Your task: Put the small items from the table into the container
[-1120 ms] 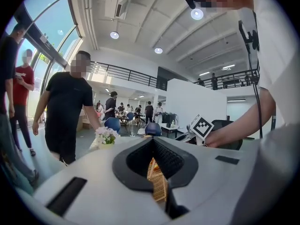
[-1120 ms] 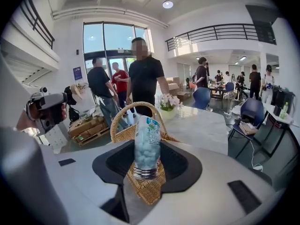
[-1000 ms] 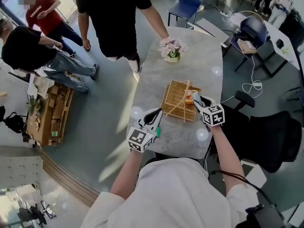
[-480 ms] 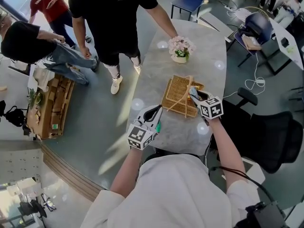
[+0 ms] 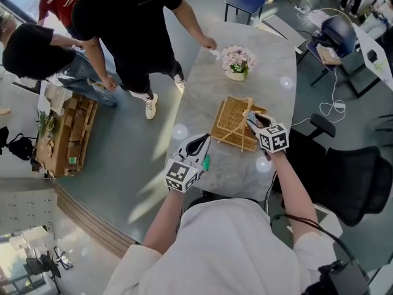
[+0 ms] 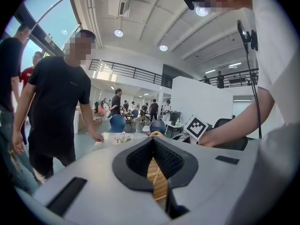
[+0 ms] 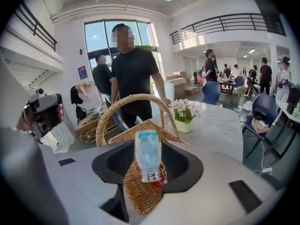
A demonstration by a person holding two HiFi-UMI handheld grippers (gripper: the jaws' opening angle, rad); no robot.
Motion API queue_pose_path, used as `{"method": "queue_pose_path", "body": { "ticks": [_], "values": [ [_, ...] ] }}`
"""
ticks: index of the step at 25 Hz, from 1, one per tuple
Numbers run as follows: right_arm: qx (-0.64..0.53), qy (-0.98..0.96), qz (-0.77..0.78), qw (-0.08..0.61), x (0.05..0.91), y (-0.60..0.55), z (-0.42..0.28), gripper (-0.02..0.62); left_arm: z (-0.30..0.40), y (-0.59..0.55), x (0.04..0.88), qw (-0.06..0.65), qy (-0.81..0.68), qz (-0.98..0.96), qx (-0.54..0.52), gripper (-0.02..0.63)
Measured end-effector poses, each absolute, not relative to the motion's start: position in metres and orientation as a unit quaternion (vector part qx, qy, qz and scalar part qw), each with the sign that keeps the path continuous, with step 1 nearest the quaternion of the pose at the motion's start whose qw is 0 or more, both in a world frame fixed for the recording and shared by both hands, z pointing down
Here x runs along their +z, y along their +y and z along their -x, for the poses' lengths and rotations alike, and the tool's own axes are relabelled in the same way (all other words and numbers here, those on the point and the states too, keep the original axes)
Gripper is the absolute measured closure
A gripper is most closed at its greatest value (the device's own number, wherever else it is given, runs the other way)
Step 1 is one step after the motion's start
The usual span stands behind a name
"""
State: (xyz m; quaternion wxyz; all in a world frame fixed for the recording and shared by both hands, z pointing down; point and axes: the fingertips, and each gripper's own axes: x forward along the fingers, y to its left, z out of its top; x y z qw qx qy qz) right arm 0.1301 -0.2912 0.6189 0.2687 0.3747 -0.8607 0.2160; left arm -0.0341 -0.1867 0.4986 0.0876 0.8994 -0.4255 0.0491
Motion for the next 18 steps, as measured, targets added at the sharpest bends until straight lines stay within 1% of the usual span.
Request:
{"method": "queue_pose_path", "body": {
  "ticks": [18],
  "values": [
    [0.210,-0.860,-0.390,0.253,0.603,-0.274,-0.145,0.413,0.024,-0.183,0.485,0.071,-0.414,-0.907,0.042,0.600]
  ]
}}
